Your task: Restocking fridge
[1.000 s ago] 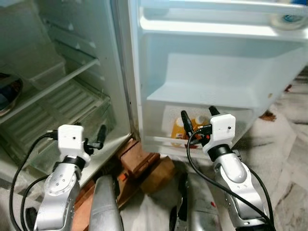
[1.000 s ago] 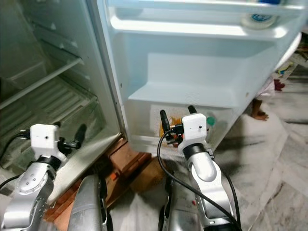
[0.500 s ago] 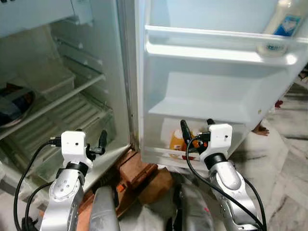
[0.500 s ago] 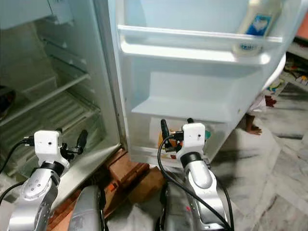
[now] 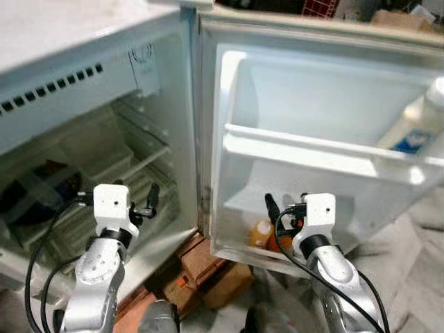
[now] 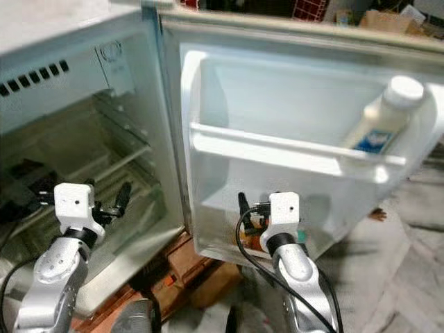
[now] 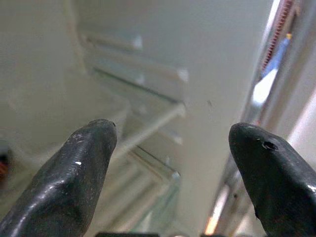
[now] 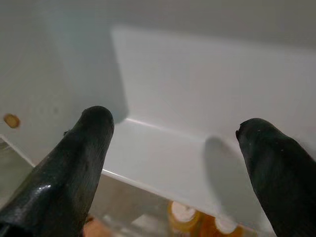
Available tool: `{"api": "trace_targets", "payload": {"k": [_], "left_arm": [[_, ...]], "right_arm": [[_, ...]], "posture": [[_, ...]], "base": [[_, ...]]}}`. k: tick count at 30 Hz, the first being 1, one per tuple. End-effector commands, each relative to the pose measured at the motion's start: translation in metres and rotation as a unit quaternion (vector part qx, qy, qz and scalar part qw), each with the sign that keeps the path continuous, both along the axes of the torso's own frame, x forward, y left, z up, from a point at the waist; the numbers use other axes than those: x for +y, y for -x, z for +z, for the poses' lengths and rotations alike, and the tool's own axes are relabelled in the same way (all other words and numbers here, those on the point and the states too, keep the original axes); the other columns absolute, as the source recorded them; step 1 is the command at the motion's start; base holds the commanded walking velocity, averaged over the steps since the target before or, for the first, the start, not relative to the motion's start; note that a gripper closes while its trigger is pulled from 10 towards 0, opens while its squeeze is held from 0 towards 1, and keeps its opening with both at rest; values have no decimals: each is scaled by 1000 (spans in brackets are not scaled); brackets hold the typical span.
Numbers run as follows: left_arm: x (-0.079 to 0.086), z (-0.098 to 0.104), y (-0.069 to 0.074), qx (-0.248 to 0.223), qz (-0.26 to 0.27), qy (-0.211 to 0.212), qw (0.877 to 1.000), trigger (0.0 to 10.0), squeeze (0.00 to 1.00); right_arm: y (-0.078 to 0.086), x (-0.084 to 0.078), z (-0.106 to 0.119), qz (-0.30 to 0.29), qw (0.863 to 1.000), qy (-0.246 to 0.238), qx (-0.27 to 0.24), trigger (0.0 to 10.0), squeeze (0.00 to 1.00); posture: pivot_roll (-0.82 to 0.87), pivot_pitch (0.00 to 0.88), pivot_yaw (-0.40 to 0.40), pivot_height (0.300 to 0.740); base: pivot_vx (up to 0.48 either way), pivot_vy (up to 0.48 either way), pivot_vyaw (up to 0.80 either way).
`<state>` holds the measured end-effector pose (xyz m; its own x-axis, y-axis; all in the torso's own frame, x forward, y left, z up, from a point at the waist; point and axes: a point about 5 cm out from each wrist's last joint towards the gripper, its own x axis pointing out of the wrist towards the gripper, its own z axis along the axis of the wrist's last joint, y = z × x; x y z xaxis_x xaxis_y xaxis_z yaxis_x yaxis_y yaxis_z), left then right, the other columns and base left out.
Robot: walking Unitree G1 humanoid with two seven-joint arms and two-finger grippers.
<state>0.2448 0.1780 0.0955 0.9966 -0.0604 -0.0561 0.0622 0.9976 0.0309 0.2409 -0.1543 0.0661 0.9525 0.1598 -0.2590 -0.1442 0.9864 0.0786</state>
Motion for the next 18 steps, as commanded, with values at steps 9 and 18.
{"api": "trace_targets", "payload": {"k": [9, 18], "left_arm": [[-4, -4, 2, 9, -9, -2, 1000, 10000, 0], [-4, -4, 1, 10, -10, -2, 1000, 10000, 0]], "right_arm": [[1, -3, -7, 1, 999, -2, 44, 10000, 0], [2, -2, -8, 17, 998, 3, 53, 10000, 0]], "posture": [[95, 0, -49, 740], [88, 0, -49, 740]], "base": [[0, 0, 0], [-106, 0, 0]]}}
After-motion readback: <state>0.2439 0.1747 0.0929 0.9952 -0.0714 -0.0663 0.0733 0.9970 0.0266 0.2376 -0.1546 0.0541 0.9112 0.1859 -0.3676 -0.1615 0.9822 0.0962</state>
